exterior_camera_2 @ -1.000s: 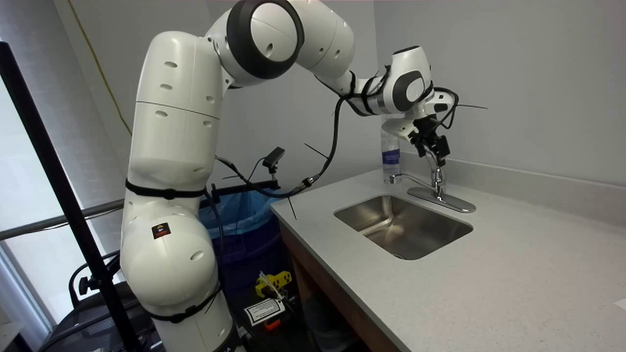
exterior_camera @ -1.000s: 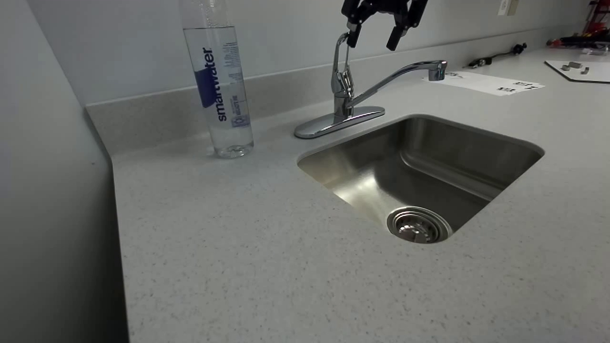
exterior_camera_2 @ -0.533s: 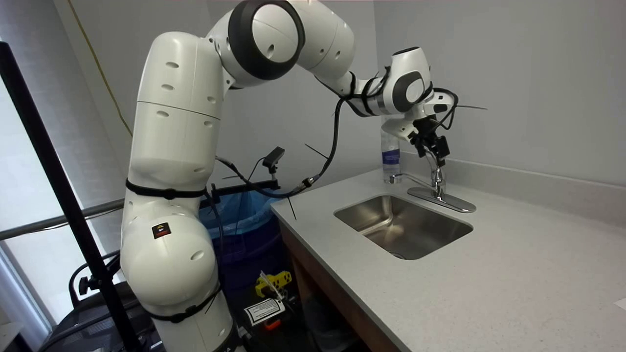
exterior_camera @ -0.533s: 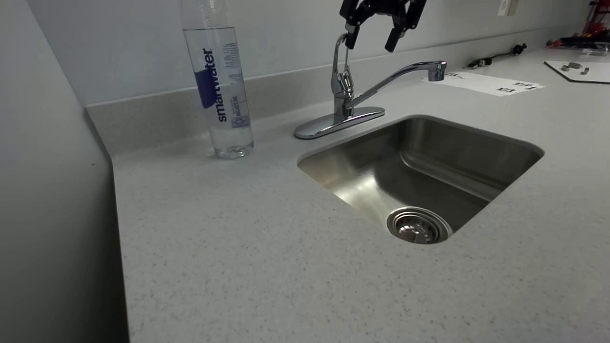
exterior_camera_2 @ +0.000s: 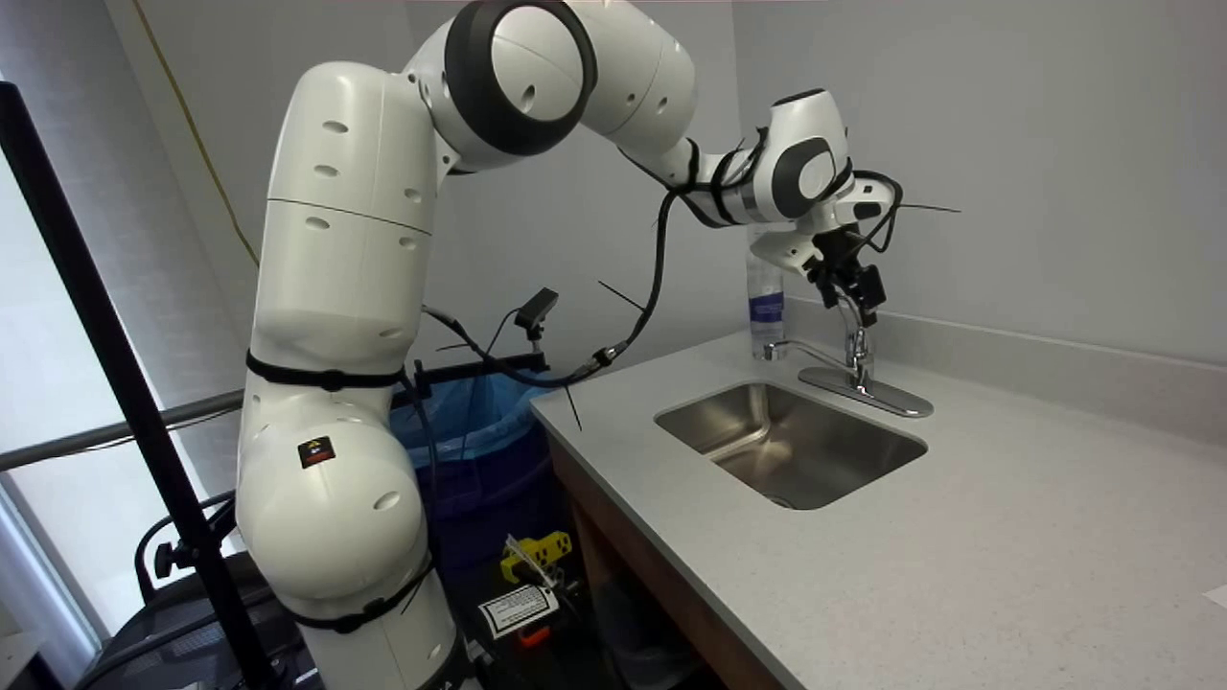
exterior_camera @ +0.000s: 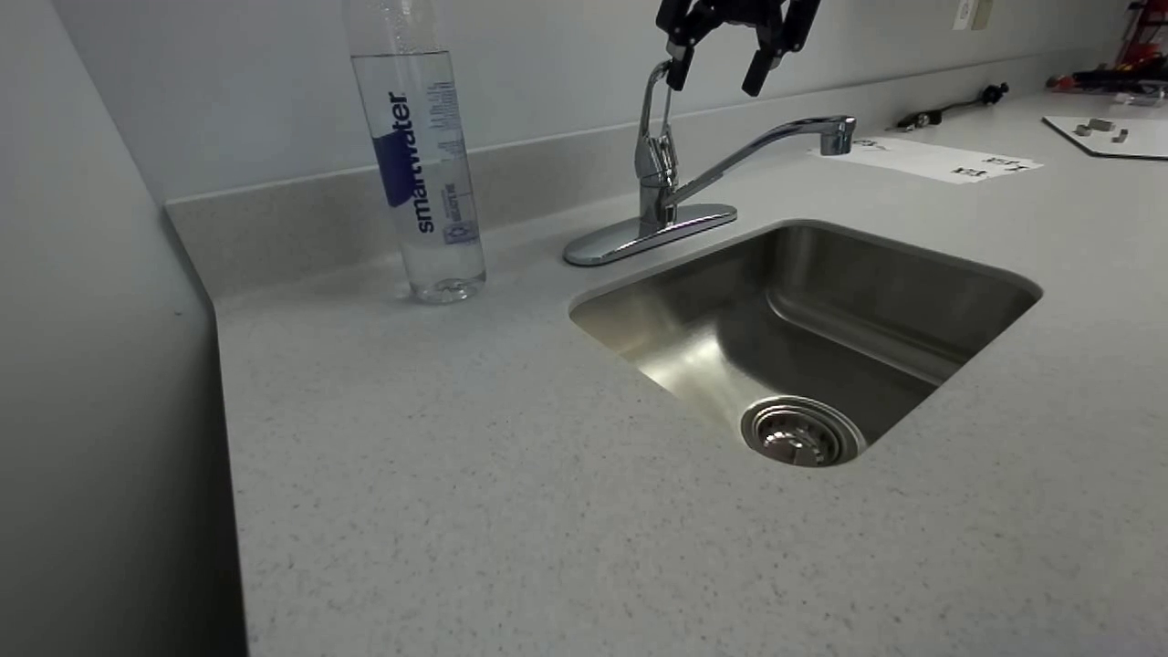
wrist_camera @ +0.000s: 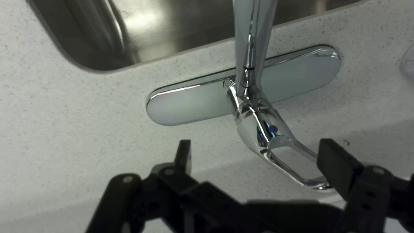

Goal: Turn the tap nozzle from the right to the middle then lift the tap handle

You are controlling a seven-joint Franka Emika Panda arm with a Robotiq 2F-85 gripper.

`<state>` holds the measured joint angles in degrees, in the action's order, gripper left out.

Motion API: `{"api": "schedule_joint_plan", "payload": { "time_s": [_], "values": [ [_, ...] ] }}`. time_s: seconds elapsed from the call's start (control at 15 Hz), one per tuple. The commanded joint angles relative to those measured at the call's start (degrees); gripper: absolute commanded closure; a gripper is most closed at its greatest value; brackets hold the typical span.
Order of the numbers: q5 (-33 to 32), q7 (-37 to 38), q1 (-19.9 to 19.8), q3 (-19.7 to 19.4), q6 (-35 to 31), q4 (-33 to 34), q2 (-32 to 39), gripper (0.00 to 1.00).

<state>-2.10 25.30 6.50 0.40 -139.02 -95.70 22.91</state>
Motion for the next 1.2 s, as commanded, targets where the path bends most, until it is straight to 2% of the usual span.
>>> {"api": "schedule_joint_plan", "payload": {
  "time_s": [0.0, 0.67, 1.13],
  "values": [
    [2.14, -2.05, -0.97, -0.53, 0.83, -1.13, -3.01, 0.0],
    [5.61, -6.28, -3.66, -0.04, 1.12, -7.5, -11.24, 0.0],
    [10.67, -14.34, -4.88, 0.28, 2.3, -16.99, -20.96, 0.0]
  ]
}}
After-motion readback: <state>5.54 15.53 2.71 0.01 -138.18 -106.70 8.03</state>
